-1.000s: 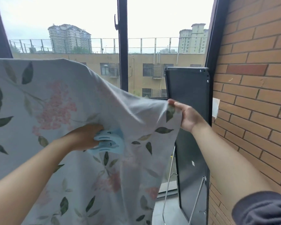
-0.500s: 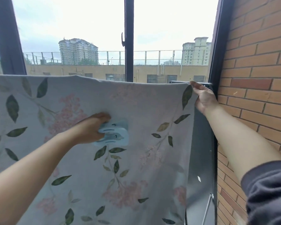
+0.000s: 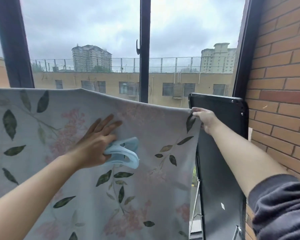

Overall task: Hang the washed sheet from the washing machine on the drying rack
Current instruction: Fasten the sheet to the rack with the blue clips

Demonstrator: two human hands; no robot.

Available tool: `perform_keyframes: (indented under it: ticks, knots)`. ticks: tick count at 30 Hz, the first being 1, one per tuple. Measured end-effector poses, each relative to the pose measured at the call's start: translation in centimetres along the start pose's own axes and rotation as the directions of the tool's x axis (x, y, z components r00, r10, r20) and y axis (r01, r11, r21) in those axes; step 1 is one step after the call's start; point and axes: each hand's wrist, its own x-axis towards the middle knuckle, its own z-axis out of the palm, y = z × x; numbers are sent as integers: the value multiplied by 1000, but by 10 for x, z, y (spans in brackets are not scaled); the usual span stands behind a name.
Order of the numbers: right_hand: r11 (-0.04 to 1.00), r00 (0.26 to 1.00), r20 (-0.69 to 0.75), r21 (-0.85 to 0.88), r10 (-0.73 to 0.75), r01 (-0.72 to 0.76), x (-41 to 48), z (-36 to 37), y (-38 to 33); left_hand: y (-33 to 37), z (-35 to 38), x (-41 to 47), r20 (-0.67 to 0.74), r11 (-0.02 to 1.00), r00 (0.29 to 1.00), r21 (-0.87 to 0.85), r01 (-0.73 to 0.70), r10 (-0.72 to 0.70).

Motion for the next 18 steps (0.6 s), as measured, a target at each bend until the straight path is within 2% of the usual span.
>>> perform_keyframes:
  ticks: [4, 7, 9, 10, 12, 13, 14, 16, 18]
  knots:
    - [987, 991, 123, -161, 49, -29, -9, 13, 5, 6, -11, 1, -71, 996, 995, -56, 63, -67]
    - [932, 979, 139, -349, 149, -92, -15, 23, 3, 7, -26, 5, -102, 973, 980, -175, 150, -170]
    - [816, 963, 112, -560, 243, -141, -28, 29, -4, 9, -37, 7, -66, 933, 960, -263, 247, -273]
    - [720, 961, 94, -682, 260, -129, -34, 32, -9, 10, -42, 8, -46, 918, 950, -276, 285, -308]
    - [547, 982, 76, -836, 171, -31, -47, 42, -17, 9, -49, 10, -17, 905, 939, -276, 325, -343]
    - [539, 994, 88, -842, 63, 40, -52, 48, -20, 7, -52, 10, -13, 896, 934, -286, 340, -358]
    - [604, 992, 119, -788, -46, 123, -57, 55, -22, 4, -54, 11, -12, 882, 925, -305, 358, -380]
    - [807, 953, 233, -514, -193, 289, -75, 75, -31, -2, -59, 12, 0, 841, 902, -361, 403, -432]
    - [893, 899, 351, -262, -264, 365, -100, 101, -42, -8, -64, 12, 19, 816, 896, -403, 414, -445]
